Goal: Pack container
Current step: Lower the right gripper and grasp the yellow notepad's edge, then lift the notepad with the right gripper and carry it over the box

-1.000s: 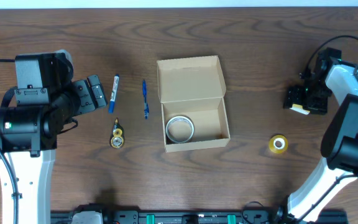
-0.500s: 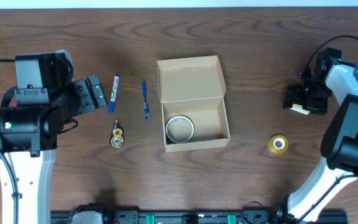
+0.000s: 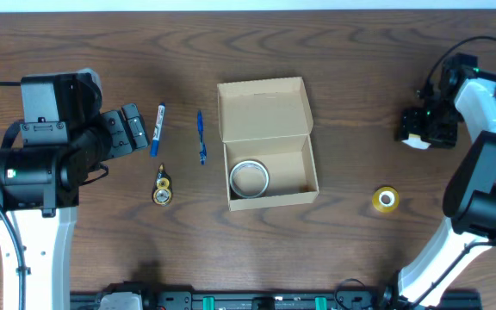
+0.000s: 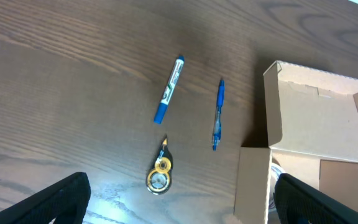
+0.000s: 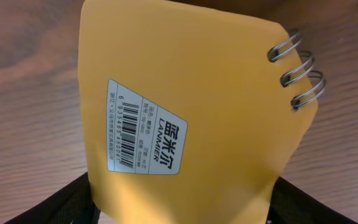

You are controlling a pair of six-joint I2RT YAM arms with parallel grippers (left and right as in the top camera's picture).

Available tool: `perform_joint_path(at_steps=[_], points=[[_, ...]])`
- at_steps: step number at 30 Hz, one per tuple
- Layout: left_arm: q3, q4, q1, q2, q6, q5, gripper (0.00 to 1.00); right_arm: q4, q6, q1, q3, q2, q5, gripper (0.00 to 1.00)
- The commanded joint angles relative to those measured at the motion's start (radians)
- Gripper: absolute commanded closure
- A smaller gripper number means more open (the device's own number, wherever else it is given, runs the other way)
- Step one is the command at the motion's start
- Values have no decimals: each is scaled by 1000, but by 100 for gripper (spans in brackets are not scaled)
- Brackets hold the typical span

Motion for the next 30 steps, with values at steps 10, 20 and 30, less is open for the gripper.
perform_joint_path(at_steps=[10,20,30], points=[[13,0,5,3,23,9,5,-87,-18,158,180,10,16,28],[13,-3,5,3,23,10,5,-225,-24,272,405,10,35,28],[13,0,5,3,23,10,5,-303,-32,405,525,8,36,29]])
